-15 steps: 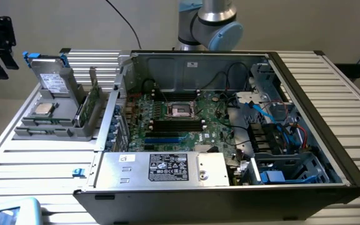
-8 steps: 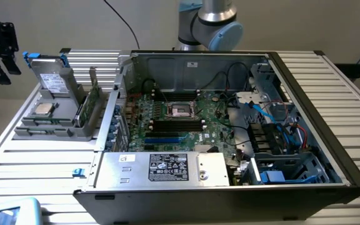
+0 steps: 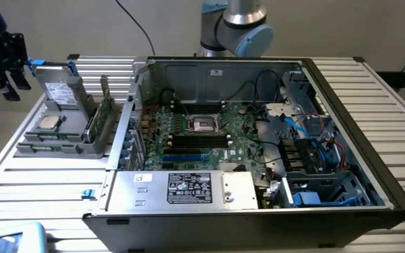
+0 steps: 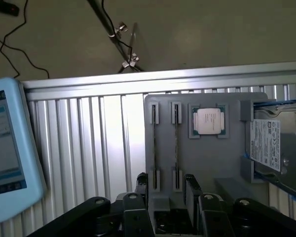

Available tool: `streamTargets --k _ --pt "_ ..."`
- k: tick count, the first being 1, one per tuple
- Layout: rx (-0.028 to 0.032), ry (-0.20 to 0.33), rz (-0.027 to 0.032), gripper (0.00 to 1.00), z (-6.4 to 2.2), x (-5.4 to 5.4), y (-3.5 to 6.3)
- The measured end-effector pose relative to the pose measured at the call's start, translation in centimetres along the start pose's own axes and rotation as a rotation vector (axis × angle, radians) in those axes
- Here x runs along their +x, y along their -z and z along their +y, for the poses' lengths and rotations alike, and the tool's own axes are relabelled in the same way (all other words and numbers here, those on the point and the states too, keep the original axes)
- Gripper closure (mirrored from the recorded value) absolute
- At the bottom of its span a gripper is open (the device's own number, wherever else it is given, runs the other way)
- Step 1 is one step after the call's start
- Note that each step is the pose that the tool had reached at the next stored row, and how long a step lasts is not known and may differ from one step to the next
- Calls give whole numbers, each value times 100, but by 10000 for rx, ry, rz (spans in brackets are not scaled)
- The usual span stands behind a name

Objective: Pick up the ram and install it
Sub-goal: 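Pick up the ram and move it above insertion slot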

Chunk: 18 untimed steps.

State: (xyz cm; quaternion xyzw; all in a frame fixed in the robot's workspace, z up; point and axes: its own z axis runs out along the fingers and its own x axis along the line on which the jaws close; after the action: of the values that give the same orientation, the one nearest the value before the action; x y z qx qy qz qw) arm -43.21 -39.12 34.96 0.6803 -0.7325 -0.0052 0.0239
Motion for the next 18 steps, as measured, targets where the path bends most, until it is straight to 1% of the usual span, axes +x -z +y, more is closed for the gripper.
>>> streamTargets --k 3,15,18 --pt "5 1 -1 57 -4 -1 -55" --pt "76 -2 -6 57 -12 -4 -272" --pt "80 -1 -6 57 -15 -1 -326"
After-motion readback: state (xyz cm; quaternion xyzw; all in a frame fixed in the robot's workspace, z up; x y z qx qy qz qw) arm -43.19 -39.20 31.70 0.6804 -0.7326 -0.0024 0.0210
